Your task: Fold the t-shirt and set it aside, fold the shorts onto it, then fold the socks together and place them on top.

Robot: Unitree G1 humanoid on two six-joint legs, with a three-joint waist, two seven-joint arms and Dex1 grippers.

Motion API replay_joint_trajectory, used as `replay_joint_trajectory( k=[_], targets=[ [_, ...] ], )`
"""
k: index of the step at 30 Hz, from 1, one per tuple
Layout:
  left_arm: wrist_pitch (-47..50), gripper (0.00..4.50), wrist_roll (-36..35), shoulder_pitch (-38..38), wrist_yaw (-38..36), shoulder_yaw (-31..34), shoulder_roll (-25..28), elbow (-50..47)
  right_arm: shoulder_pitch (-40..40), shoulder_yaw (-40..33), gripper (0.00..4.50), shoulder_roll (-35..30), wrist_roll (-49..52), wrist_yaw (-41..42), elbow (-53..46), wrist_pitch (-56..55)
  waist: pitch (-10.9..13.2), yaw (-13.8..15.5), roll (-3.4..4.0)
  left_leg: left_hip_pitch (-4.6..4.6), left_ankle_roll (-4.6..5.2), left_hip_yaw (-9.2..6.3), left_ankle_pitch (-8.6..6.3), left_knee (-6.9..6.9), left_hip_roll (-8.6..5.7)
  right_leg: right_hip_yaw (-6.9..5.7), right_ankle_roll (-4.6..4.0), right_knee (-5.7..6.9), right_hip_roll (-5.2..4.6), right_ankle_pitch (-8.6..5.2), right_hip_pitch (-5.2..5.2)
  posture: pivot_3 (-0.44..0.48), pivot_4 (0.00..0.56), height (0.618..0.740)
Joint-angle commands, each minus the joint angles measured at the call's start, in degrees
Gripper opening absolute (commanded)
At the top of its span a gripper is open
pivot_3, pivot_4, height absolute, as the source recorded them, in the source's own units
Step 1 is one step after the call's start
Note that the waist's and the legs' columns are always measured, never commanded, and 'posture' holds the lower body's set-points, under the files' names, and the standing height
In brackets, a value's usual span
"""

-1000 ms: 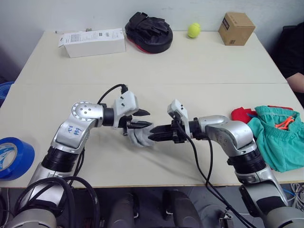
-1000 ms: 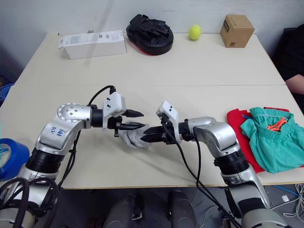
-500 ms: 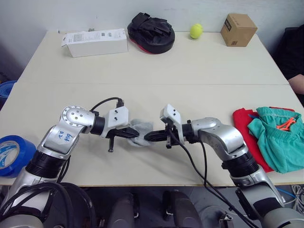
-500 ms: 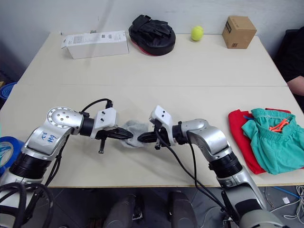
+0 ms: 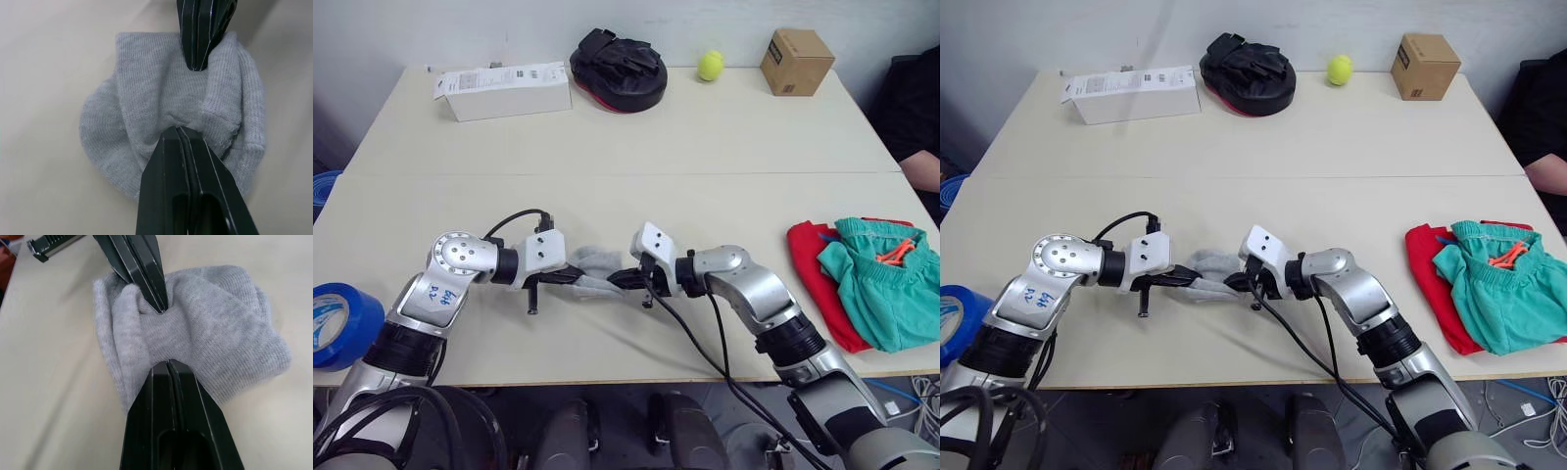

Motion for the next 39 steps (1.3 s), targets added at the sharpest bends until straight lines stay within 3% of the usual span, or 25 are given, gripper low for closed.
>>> replay_joint_trajectory(
  k=[1,8,16,22,25,29,30,33,39],
  targets=[
    [0.9,0.02,2.3,2.3,1.7,-0.1,0.2,1.8,2.7,-0.3,0.0,-0.4,0.3,1.8,-0.7,-2.2,0.0,0.0,-0.01,0.05,0.0,0.0,0.0,0.0,0.0,0.01,0.0,0.0,0.0,0.0,0.04,0.0,0.15,0.74],
    [1.5,0.02,1.6,1.8,2.2,0.9,-1.1,2.3,0.8,-4.8,0.0,2.5,7.3,4.1,-5.9,1.7,0.0,0.0,-0.01,0.07,0.0,0.0,0.0,-0.01,0.01,0.03,0.0,0.06,0.0,0.0,0.04,0.0,0.15,0.74],
    [2.0,0.02,1.5,1.7,2.2,1.2,-1.8,1.9,2.1,2.1,0.0,2.0,-0.4,1.9,-0.9,0.7,0.0,0.2,-0.02,0.05,0.01,-0.01,-0.01,-0.01,-0.03,0.01,0.0,0.05,-0.08,0.0,0.04,0.0,0.15,0.74],
    [2.3,0.02,1.4,-0.2,2.3,1.3,-2.3,3.3,2.4,1.7,0.0,2.4,-2.3,0.2,3.0,-0.8,0.0,0.1,-0.03,0.14,0.0,-0.01,0.01,-0.01,-0.03,0.01,0.0,0.08,-0.07,0.0,0.11,0.0,0.15,0.74],
    [3.1,0.02,0.5,0.0,2.3,1.9,-2.5,2.6,3.5,-1.9,0.0,2.4,3.1,2.5,-1.8,0.6,0.0,0.2,-0.03,0.19,0.0,-0.01,0.01,-0.01,-0.02,0.02,0.0,0.1,-0.08,0.0,0.15,0.0,0.15,0.74],
    [6.8,0.02,-3.6,1.5,0.8,4.4,-1.8,-2.3,3.5,-9.6,0.0,0.8,15.1,4.1,-12.0,12.2,0.0,0.2,-0.02,0.04,0.02,-0.05,0.0,-0.01,-0.03,0.01,-0.01,0.09,-0.11,0.0,0.05,0.0,0.15,0.74],
    [8.6,0.2,-5.2,1.8,0.6,5.7,-1.5,-4.2,2.5,-11.9,0.0,0.2,18.3,3.5,-13.1,17.1,0.0,0.1,-0.02,-0.03,0.02,-0.09,0.0,-0.01,-0.03,-0.01,-0.01,0.08,-0.11,0.0,0.0,0.0,0.15,0.74],
    [11.3,0.86,-8.8,3.1,-0.5,8.8,0.2,-9.2,0.2,-15.5,0.58,-1.9,22.9,2.0,-13.6,26.3,0.0,0.0,-0.01,-0.1,0.02,-0.13,0.0,-0.02,0.01,-0.03,-0.01,0.08,-0.09,0.0,-0.07,0.0,0.15,0.74],
    [20.7,2.71,-18.6,6.3,0.1,18.3,3.2,-19.7,-4.6,-16.4,2.62,-6.1,23.6,2.4,-5.1,33.3,0.0,0.0,0.0,-0.17,0.02,-0.16,-0.01,-0.05,-0.02,-0.06,-0.04,-0.04,-0.1,-0.01,-0.09,0.0,0.15,0.74]
  ],
)
